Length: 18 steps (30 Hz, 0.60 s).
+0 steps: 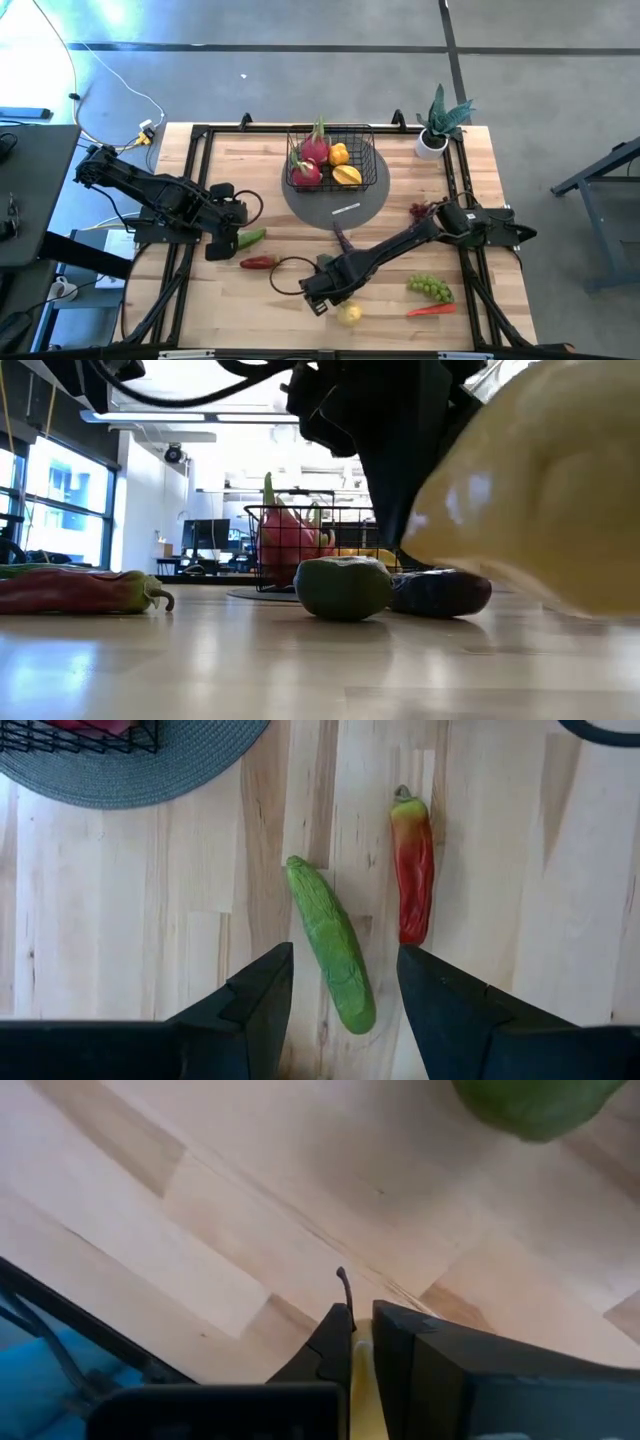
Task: Build produce basket
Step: Put the yellow pear into the black wire basket
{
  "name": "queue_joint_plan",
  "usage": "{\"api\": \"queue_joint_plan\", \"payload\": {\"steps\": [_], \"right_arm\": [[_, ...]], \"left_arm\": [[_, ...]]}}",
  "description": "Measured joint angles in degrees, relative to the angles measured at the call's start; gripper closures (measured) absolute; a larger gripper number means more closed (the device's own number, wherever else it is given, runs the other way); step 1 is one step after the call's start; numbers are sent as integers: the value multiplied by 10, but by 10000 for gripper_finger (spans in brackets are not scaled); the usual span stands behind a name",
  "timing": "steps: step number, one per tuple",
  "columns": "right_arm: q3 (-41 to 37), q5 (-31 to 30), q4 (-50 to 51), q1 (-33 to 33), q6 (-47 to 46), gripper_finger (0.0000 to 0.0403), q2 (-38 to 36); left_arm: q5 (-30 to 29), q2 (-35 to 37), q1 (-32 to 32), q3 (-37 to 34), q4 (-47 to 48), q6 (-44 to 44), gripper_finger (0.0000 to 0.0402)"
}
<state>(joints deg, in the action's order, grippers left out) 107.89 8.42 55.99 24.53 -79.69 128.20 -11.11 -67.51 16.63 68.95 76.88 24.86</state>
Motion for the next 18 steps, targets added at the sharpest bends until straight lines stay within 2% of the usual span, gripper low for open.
{"api": "queue_joint_plan", "payload": {"steps": [7, 18], "right_arm": [[0, -36, -17, -11, -5, 401, -18], [1, -93, -17, -56, 0, 401, -47]], "left_arm": [[-1, 0, 0, 0, -2, -2, 229], [-5, 0, -10, 0, -5, -53, 229]]}}
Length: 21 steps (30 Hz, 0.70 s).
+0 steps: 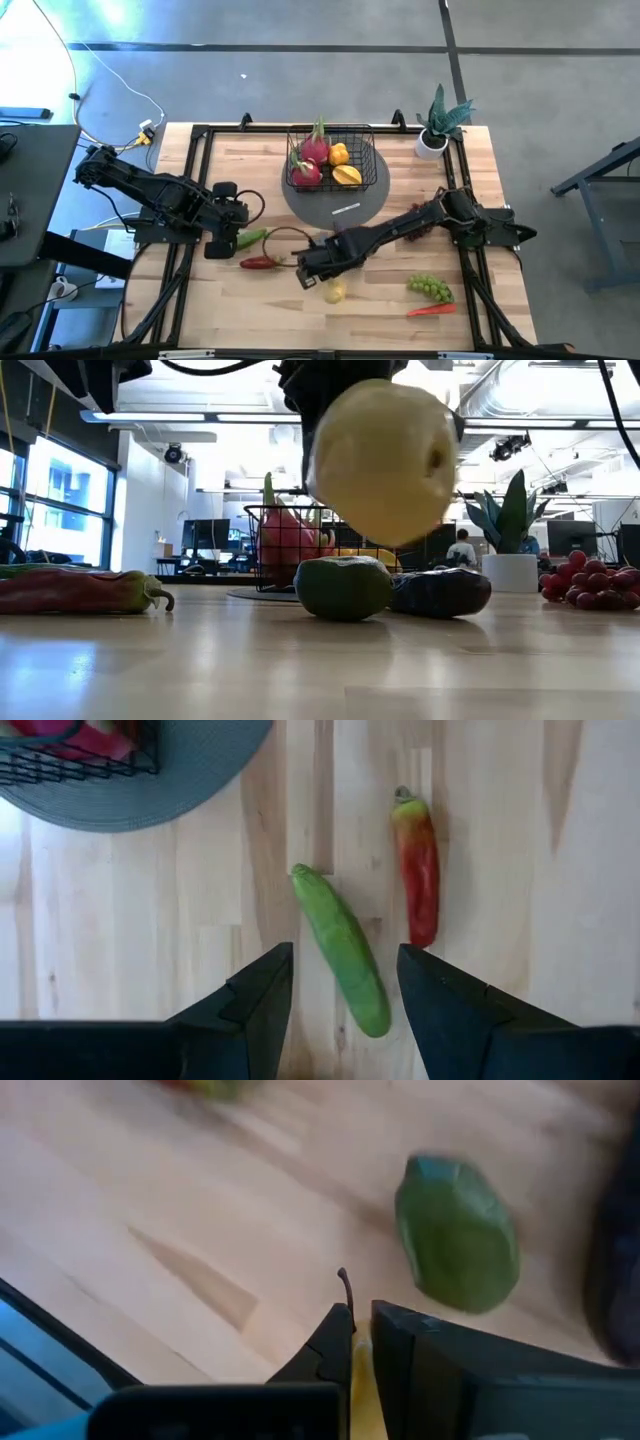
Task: Build produce basket
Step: Put the yellow pear into the black wire basket
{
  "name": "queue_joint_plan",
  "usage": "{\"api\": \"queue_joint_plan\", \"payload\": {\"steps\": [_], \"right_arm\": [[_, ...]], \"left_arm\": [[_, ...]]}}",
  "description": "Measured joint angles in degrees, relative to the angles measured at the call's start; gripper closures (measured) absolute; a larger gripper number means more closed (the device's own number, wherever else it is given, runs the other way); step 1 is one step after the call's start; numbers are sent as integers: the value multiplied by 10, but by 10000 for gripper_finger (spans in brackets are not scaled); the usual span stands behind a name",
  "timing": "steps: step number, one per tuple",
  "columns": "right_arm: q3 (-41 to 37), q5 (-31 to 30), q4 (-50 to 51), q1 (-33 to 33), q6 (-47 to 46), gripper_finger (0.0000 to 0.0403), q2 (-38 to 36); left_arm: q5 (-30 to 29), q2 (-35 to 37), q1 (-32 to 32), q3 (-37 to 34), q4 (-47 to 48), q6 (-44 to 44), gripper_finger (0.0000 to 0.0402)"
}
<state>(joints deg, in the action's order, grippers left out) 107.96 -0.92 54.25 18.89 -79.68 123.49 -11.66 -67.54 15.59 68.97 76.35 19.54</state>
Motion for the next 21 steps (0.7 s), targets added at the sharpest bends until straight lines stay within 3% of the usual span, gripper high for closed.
{"api": "queue_joint_plan", "payload": {"steps": [21], "right_arm": [[0, -155, 82, -99, 40, 402, -105]], "left_arm": [[-14, 0, -59, 0, 0, -73, 229]]}}
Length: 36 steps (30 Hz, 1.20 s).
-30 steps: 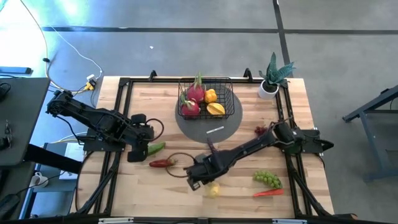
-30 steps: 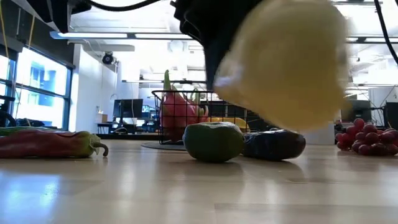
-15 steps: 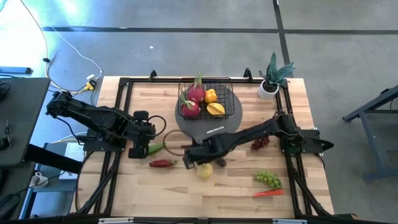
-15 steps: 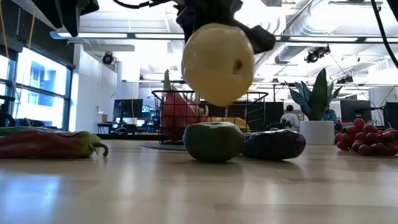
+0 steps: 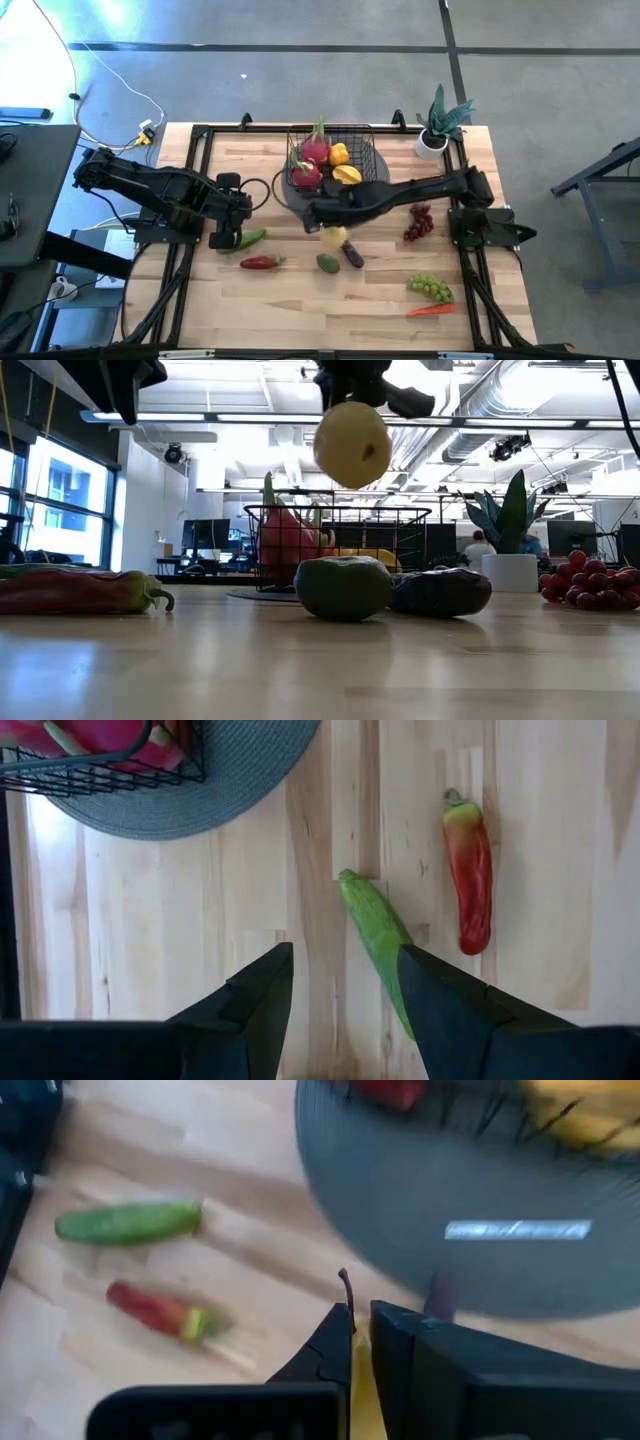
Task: Build produce basket
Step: Put the yellow pear into the black wire basket
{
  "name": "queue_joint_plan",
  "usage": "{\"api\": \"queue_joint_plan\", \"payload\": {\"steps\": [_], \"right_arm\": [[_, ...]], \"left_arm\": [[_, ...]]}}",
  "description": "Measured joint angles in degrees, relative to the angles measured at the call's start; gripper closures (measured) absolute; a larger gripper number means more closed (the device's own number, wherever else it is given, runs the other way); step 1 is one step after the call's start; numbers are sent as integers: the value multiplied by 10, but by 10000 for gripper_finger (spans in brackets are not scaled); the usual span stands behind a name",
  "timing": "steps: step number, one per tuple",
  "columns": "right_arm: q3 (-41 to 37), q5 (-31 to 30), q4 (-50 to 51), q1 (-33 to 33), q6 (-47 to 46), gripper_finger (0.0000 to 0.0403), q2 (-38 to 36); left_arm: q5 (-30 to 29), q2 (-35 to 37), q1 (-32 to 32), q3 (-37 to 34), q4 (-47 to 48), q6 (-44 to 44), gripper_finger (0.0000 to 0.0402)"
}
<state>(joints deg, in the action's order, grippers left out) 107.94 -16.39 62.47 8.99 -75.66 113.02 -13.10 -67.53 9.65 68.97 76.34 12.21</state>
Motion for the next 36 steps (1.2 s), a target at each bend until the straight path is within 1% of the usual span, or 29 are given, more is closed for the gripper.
{"api": "queue_joint_plan", "payload": {"steps": [9, 14, 18, 20, 24, 29, 32, 34, 36], "right_arm": [[0, -63, 59, -63, 61, 402, -62], [0, -92, 65, -112, 125, 402, -94], [0, -108, 64, -155, 189, 403, -107], [0, -119, 55, -178, 221, 403, -109], [0, -123, 37, -224, 290, 403, -108], [0, -134, 3, -270, 344, 403, -106], [0, -149, -1, -288, 351, 403, -104], [-1, -171, -4, -291, 342, 403, -97], [-1, -181, -9, -290, 339, 403, -87]], "left_arm": [[0, 0, -20, 0, -3, 0, 229], [0, 0, -41, 0, -9, 2, 229], [4, 0, -64, 0, -34, 2, 229], [8, 0, -76, 0, -44, 2, 229], [9, 0, -100, 0, -63, 2, 229], [10, 0, -134, 0, -76, 2, 229], [10, 0, -157, 0, -77, 2, 229], [10, 0, -171, 0, -77, 6, 229], [10, 0, -186, 0, -77, 11, 229]]}}
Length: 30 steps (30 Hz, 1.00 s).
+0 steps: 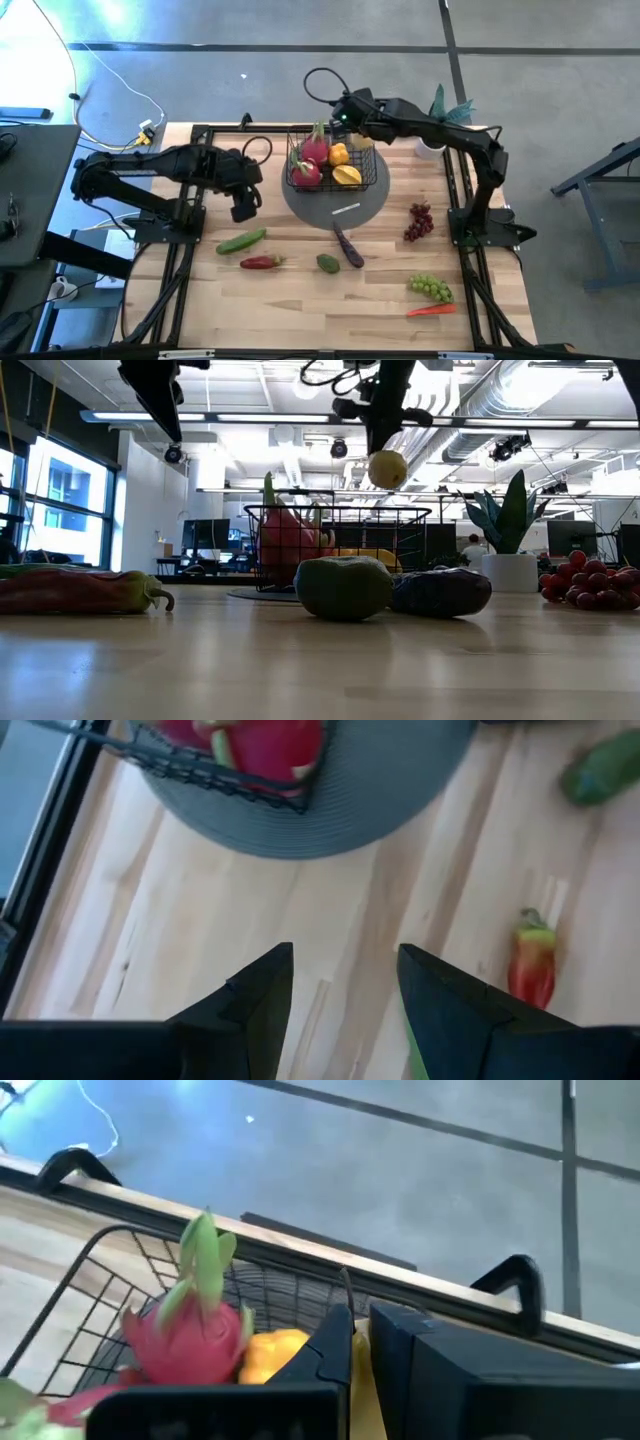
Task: Build produce basket
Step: Put the yellow pear into the black wire basket
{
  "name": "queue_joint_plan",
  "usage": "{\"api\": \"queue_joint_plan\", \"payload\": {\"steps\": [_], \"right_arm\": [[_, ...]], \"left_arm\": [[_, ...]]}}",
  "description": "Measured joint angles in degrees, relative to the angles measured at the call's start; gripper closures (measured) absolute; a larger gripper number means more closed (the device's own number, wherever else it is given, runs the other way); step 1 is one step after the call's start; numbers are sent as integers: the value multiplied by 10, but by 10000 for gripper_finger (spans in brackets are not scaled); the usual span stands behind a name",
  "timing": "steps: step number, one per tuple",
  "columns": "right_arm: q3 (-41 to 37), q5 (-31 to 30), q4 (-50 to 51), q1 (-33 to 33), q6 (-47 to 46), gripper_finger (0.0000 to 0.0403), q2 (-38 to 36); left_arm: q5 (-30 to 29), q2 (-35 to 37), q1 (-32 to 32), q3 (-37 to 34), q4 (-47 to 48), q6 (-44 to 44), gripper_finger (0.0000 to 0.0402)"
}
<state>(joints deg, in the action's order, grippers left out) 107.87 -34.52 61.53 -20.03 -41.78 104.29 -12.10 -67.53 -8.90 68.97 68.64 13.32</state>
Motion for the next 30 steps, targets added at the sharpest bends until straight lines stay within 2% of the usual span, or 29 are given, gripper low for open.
{"api": "queue_joint_plan", "payload": {"steps": [12, 30], "right_arm": [[0, -18, -7, 0, -32, 403, 90], [0, -59, 18, 6, -122, 403, 179]], "left_arm": [[0, 0, -59, 0, 0, 0, 229], [29, 0, -84, 0, 0, -5, 229]]}}
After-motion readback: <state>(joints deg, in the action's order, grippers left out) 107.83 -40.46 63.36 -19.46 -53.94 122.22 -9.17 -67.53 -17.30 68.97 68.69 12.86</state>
